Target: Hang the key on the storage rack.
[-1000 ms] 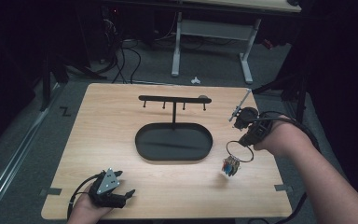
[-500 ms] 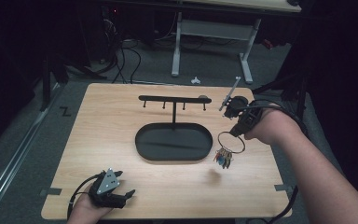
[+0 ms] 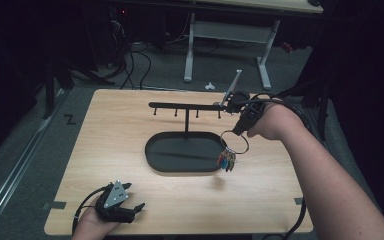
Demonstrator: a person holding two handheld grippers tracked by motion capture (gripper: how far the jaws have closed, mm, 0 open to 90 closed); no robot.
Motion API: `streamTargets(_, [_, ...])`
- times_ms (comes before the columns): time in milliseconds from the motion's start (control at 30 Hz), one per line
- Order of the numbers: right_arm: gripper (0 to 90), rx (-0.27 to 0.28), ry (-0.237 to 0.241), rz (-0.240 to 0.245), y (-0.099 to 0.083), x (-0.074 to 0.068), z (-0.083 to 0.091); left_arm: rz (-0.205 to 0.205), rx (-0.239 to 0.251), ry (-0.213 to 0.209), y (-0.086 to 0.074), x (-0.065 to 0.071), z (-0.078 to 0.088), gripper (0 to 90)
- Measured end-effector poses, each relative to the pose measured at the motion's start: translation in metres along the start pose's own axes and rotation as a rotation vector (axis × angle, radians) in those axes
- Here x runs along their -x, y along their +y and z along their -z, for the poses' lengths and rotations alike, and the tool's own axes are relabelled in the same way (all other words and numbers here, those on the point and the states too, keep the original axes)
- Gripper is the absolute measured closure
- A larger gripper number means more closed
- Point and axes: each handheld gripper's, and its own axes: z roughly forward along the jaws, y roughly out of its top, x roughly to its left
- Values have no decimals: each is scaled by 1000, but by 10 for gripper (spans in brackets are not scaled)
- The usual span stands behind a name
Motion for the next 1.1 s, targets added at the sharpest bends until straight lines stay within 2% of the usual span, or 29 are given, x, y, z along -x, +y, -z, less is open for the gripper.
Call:
streamTargets(400, [873,9,5,3,24,12,-16,7,1,5,-1,-2,1,183])
streamTargets(633, [873,24,9,-1,37,19,-16,3,-4,4,-2,-2,1,184])
streamTargets(967, [873,8,4,12,55,39,-27,23,-6,13,-5,-6,4,184])
streamTargets(1100, [873,0,-6,-4,60,47,-30,26,-8,18,-7,-6,4,183])
